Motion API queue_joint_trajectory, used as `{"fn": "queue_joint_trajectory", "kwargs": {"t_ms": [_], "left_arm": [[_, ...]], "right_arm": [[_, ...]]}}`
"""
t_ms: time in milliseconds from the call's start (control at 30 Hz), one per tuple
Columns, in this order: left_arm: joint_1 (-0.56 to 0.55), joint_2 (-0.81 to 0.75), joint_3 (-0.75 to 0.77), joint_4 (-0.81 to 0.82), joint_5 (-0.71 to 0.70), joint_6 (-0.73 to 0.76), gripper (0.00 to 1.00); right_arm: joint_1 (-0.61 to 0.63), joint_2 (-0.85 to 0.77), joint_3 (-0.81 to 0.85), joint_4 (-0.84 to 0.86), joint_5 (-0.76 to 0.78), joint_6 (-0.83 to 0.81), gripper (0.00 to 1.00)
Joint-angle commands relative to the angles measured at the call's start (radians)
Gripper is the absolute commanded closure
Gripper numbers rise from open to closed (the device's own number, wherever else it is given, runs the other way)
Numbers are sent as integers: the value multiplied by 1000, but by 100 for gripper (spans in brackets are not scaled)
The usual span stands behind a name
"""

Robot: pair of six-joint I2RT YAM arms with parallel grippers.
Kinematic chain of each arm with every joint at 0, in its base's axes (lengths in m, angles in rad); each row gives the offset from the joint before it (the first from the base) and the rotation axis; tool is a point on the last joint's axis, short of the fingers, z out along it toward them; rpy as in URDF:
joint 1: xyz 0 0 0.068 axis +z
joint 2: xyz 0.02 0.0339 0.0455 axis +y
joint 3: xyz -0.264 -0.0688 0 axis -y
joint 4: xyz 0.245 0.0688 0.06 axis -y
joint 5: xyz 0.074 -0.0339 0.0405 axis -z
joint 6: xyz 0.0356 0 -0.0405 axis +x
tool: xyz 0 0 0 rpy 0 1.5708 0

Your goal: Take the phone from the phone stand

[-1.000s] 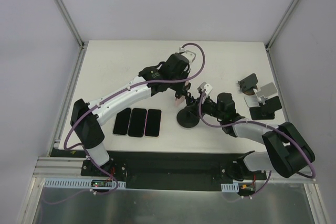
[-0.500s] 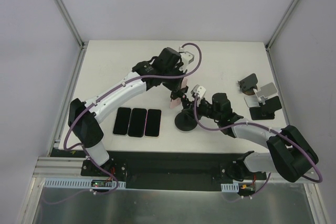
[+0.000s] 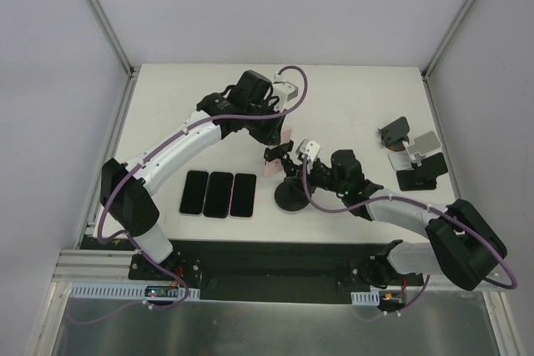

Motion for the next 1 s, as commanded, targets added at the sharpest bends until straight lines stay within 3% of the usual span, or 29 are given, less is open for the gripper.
{"fn": "queue_joint_trajectory", "kwargs": {"t_ms": [0, 100, 167, 233, 400, 467, 600, 700, 800, 967], "left_arm": [[41, -103, 44, 231, -46, 43, 100], [-30, -103, 14, 234, -92, 46, 100], [-83, -108, -8, 237, -129, 41, 100], [-107, -116, -46, 249, -161, 40, 100], [-148, -142, -114, 292, -227, -26, 100], [-156, -156, -141, 307, -229, -37, 100], [-162, -166, -169, 329, -229, -49, 100], [-165, -171, -172, 334, -221, -57, 100], [-173, -177, -170, 335, -216, -66, 100], [-191, -180, -172, 341, -216, -83, 100]], "right_arm": [[38, -22, -7, -82, -105, -54, 99], [38, -69, 1, -75, -70, -19, 86], [38, -112, 10, -77, -33, 12, 69], [36, -138, 16, -80, 8, 30, 46], [25, -230, 34, -143, 85, 115, 18], [21, -287, 39, -176, 131, 150, 2], [-28, -390, 38, -244, 174, 275, 4], [-38, -453, 60, -325, 202, 233, 4], [-39, -433, 132, -483, 179, 144, 4], [-38, -341, 212, -487, 111, 116, 3]]}}
